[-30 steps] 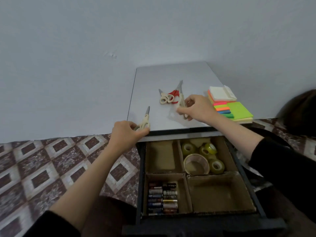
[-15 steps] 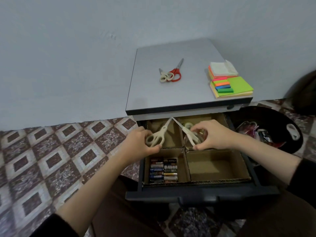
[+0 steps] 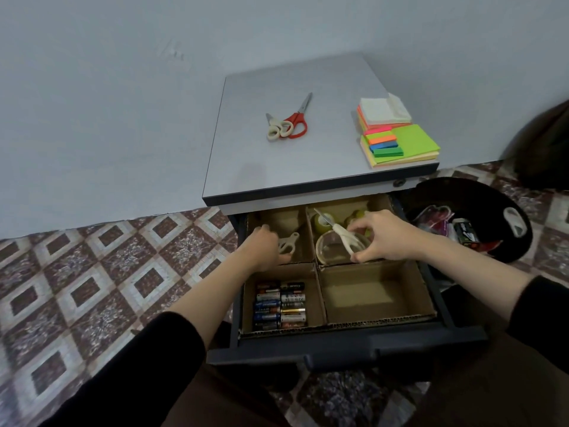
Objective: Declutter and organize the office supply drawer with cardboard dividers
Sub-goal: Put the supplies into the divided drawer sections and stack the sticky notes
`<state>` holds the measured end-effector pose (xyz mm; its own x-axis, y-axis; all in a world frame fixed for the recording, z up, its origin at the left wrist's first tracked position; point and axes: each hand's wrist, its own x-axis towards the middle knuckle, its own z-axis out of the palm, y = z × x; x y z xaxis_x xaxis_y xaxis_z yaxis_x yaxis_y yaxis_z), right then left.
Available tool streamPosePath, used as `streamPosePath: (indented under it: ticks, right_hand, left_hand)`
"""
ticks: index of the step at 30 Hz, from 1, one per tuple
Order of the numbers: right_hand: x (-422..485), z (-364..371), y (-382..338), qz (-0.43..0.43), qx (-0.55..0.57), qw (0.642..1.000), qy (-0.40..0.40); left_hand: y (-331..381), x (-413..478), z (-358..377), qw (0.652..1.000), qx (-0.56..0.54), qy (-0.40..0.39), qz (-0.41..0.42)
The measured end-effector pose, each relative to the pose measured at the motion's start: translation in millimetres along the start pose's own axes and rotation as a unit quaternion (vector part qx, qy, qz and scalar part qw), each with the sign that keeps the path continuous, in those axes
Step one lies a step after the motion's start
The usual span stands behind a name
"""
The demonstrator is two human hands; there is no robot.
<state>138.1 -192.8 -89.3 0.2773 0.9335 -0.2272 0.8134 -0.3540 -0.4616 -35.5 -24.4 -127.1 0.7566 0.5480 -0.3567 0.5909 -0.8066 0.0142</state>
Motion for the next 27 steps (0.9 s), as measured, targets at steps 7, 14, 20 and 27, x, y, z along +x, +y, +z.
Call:
streamPosePath:
  ticks: [7,14,20,27]
  right_hand:
    - [-5,6,6,0.01,0.026,1.0,-0.014]
    - [-1,8,8,0.031,0.046,0.998,-0.022]
    - [1,10,1,0.038,0.055,0.998,-0.017]
    - [22,20,-21,0.018,0.05,0.999,0.0]
  left_hand:
    - [1,13,6,0.999,-0.025,-0.019,-0.024]
    - [-3,24,16,0.999,-0.042,-0.004,-0.034]
    - [-7,18,20,0.994,-0.107,0.031,-0.02]
    - [-26,-42,26,0.98,-0.116,0.156,0.03]
